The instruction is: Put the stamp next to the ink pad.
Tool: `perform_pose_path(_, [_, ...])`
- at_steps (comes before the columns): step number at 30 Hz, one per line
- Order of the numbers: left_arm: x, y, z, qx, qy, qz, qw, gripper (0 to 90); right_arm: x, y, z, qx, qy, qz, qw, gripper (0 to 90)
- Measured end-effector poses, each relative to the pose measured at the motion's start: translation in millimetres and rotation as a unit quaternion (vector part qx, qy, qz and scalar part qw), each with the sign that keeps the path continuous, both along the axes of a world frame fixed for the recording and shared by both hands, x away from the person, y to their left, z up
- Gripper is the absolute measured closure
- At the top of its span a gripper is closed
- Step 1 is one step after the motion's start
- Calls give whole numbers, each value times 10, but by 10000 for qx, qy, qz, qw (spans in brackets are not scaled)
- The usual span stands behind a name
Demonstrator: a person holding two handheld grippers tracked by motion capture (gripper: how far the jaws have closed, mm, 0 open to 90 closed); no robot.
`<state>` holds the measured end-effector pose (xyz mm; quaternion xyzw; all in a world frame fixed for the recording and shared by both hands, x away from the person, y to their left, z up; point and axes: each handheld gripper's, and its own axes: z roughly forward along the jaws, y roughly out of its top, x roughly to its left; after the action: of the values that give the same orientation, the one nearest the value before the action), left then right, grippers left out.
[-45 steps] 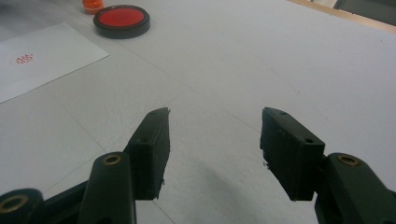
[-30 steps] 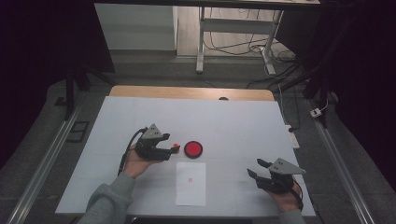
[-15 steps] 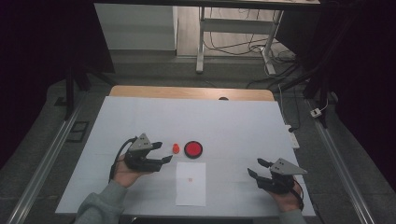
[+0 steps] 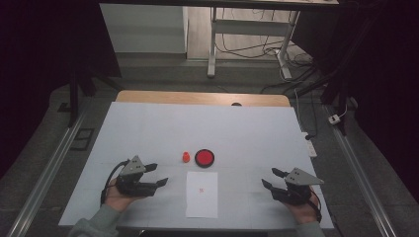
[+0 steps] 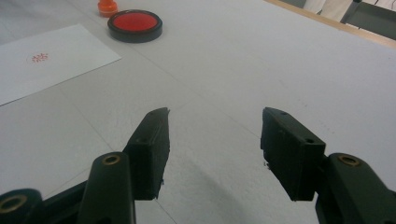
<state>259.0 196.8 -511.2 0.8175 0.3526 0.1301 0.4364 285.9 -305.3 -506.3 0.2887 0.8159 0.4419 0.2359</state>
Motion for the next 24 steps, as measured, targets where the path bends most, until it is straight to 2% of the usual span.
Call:
perform_pose_path(8, [-51, 114, -43, -25, 23, 87, 10000, 318, 8, 24, -28, -166, 20, 93, 9998, 417])
perform_pose_path(24, [-59, 143, -26, -20, -9, 108, 9999, 316, 10, 28, -32, -165, 13, 108, 9998, 417])
